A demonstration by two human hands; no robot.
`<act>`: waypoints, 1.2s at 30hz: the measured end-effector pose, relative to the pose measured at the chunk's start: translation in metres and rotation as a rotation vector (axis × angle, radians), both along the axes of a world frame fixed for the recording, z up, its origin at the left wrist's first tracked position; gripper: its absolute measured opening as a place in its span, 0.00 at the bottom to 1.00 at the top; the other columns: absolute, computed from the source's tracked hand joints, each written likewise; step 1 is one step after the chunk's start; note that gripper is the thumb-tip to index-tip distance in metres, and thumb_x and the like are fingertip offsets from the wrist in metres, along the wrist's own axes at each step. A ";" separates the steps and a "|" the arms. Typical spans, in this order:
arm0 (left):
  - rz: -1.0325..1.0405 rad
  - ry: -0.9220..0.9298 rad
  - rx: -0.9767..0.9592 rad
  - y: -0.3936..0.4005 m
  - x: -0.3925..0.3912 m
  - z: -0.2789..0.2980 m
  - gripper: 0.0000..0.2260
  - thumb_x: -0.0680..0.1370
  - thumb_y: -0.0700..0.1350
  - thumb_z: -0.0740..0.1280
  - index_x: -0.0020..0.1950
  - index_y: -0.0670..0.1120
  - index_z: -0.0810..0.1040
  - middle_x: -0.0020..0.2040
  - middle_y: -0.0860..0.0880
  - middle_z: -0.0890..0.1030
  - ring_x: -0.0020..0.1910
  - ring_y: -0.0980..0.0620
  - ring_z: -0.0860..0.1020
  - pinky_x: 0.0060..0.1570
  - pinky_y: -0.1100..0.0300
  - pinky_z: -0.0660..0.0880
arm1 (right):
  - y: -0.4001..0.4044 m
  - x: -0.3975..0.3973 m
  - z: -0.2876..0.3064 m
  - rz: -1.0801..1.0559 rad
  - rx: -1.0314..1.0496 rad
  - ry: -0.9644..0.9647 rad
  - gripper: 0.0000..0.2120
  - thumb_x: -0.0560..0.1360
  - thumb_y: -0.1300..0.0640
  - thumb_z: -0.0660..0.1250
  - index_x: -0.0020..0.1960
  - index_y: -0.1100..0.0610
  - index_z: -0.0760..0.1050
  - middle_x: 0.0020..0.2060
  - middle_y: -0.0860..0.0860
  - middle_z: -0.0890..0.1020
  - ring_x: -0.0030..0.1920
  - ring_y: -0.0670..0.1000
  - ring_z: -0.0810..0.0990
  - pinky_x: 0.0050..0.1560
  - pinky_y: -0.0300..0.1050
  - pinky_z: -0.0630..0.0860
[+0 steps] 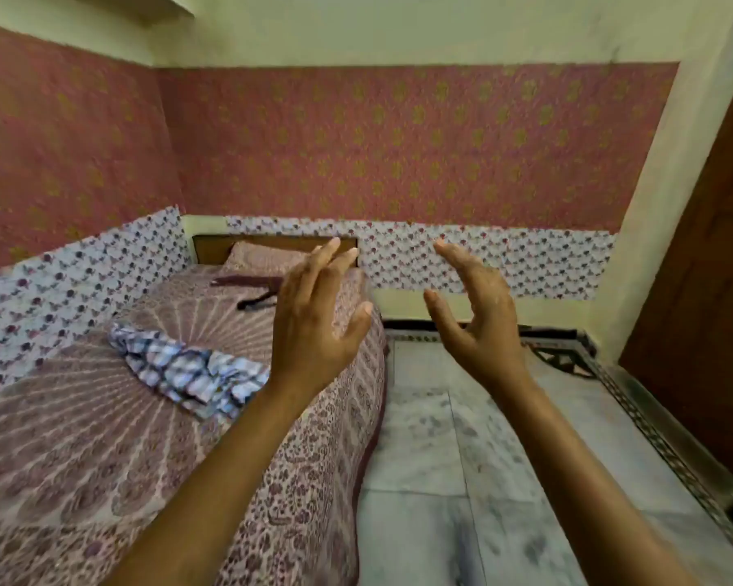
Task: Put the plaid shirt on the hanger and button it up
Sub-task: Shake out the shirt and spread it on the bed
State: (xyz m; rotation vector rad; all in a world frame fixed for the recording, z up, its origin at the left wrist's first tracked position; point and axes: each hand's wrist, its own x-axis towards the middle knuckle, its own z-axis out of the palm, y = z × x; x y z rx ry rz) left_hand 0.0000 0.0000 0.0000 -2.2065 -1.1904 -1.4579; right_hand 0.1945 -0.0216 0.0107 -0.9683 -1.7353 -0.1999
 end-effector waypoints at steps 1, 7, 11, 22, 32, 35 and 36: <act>-0.010 -0.009 -0.031 0.005 0.003 -0.011 0.24 0.75 0.52 0.60 0.70 0.47 0.65 0.71 0.45 0.68 0.69 0.48 0.65 0.68 0.55 0.59 | 0.005 0.003 -0.013 -0.003 -0.024 0.014 0.22 0.75 0.51 0.61 0.68 0.55 0.67 0.64 0.53 0.75 0.65 0.48 0.71 0.64 0.51 0.70; -0.018 -0.046 -0.243 0.044 0.031 -0.081 0.25 0.74 0.53 0.60 0.70 0.47 0.65 0.71 0.47 0.68 0.70 0.49 0.66 0.68 0.49 0.64 | 0.050 0.028 -0.092 -0.001 -0.166 0.040 0.22 0.75 0.53 0.62 0.68 0.57 0.68 0.64 0.51 0.75 0.66 0.48 0.70 0.66 0.48 0.68; 0.031 -0.068 -0.347 0.084 0.056 -0.115 0.26 0.74 0.53 0.60 0.71 0.48 0.65 0.71 0.48 0.68 0.70 0.53 0.64 0.70 0.50 0.62 | 0.093 0.053 -0.129 0.001 -0.226 0.059 0.21 0.74 0.54 0.62 0.66 0.58 0.70 0.63 0.47 0.74 0.65 0.48 0.70 0.64 0.47 0.68; 0.161 -0.073 -0.537 0.191 0.105 -0.154 0.28 0.74 0.58 0.57 0.73 0.53 0.58 0.71 0.56 0.63 0.68 0.62 0.56 0.71 0.52 0.56 | 0.220 0.095 -0.170 0.097 -0.447 0.107 0.23 0.74 0.52 0.61 0.68 0.56 0.68 0.64 0.43 0.70 0.65 0.40 0.67 0.66 0.40 0.63; 0.217 -0.130 -0.638 0.318 0.084 -0.178 0.30 0.72 0.59 0.53 0.74 0.53 0.57 0.69 0.60 0.55 0.64 0.71 0.48 0.71 0.52 0.50 | 0.356 0.073 -0.205 0.067 -0.575 0.041 0.24 0.74 0.53 0.63 0.69 0.50 0.66 0.63 0.42 0.71 0.66 0.50 0.71 0.67 0.54 0.67; 0.219 -0.129 -0.696 0.368 0.068 -0.183 0.28 0.73 0.58 0.54 0.73 0.56 0.54 0.70 0.61 0.54 0.67 0.66 0.50 0.72 0.54 0.51 | 0.406 0.055 -0.206 0.074 -0.646 0.034 0.25 0.74 0.48 0.59 0.70 0.50 0.66 0.65 0.48 0.74 0.67 0.50 0.70 0.67 0.51 0.65; 0.222 -0.127 -0.723 0.382 0.061 -0.184 0.28 0.74 0.57 0.55 0.73 0.55 0.54 0.71 0.61 0.54 0.68 0.64 0.51 0.72 0.54 0.50 | 0.420 0.048 -0.206 0.078 -0.671 0.026 0.25 0.73 0.47 0.58 0.70 0.50 0.66 0.66 0.48 0.74 0.67 0.51 0.70 0.67 0.51 0.65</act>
